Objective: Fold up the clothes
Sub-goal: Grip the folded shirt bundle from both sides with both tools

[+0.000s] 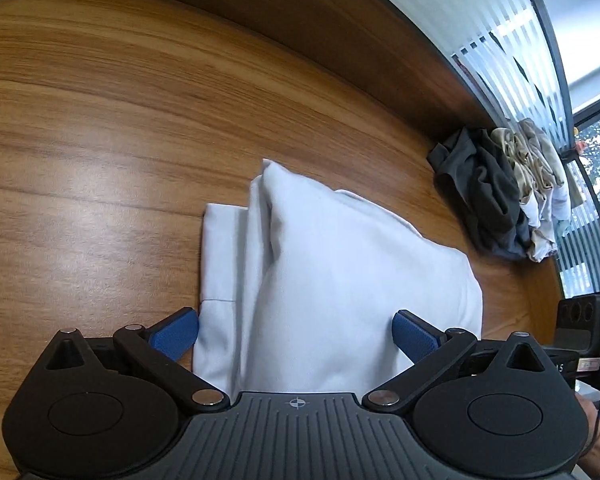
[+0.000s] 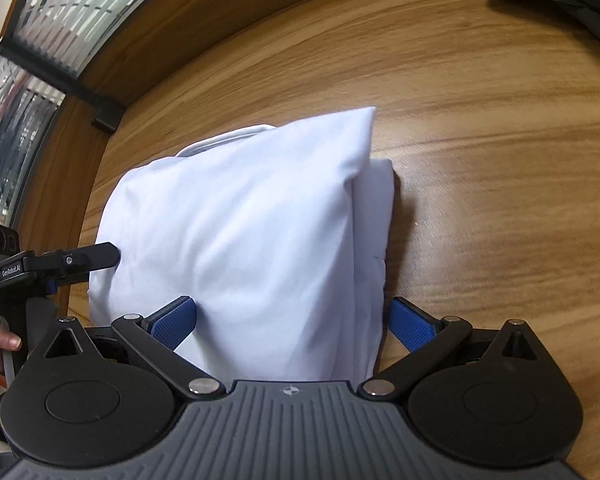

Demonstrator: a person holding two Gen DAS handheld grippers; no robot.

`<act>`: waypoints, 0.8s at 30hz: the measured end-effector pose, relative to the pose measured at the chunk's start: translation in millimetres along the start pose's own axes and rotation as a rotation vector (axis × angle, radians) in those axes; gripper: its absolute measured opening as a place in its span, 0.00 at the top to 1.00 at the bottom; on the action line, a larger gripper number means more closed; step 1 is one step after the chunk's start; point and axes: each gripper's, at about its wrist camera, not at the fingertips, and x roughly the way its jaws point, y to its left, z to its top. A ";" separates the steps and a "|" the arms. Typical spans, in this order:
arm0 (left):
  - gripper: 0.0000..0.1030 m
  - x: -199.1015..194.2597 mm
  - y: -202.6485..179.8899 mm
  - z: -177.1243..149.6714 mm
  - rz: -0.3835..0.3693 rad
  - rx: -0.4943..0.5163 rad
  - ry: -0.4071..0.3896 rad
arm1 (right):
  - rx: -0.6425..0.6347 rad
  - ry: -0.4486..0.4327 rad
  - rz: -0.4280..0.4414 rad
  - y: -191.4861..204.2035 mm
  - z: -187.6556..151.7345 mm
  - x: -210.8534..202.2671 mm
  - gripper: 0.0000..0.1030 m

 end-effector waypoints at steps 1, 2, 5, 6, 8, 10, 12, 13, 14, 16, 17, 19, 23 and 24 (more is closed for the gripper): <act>0.00 2.3 -1.8 1.1 -0.005 0.002 0.008 | -0.006 0.001 0.004 0.4 0.6 0.6 0.00; 0.00 4.3 -3.6 2.0 -0.009 0.005 0.017 | -0.011 0.003 0.009 1.1 1.3 1.5 0.00; 0.00 6.4 -8.4 2.1 -0.010 0.019 0.038 | -0.027 0.009 0.024 6.0 3.4 5.3 0.00; 0.02 6.4 -10.3 1.7 -0.011 0.022 0.042 | -0.034 0.010 0.029 7.6 4.0 6.1 0.00; 0.10 3.1 -20.5 1.3 -0.004 0.044 0.039 | -0.045 0.009 0.042 10.6 4.4 6.3 0.07; 0.16 -2.0 -34.3 1.0 0.008 0.074 0.030 | -0.040 -0.005 0.059 12.0 4.5 -1.5 0.17; 0.19 -7.2 -48.1 0.7 0.019 0.104 0.022 | -0.034 -0.019 0.075 13.3 4.7 -10.3 0.29; 0.22 -9.8 -54.4 0.9 0.023 0.115 0.017 | -0.030 -0.030 0.078 13.2 5.0 -15.7 0.32; 0.23 -12.7 -59.1 1.7 0.023 0.117 0.013 | -0.025 -0.043 0.079 12.9 5.3 -21.6 0.35; 0.25 -16.1 -70.1 3.8 0.032 0.122 0.010 | -0.016 -0.067 0.083 12.2 5.9 -33.3 0.36; 0.25 -17.3 -76.1 5.0 0.040 0.124 0.010 | -0.012 -0.079 0.084 11.9 6.2 -39.1 0.37; 0.25 -19.1 -88.6 7.5 0.043 0.122 0.004 | -0.009 -0.100 0.090 10.5 7.6 -51.8 0.38; 0.25 -19.5 -118.0 14.7 0.031 0.124 0.003 | -0.008 -0.138 0.098 3.2 14.0 -83.4 0.38; 0.25 -19.3 -126.4 16.7 0.027 0.127 0.002 | -0.006 -0.149 0.102 -0.7 15.8 -93.6 0.38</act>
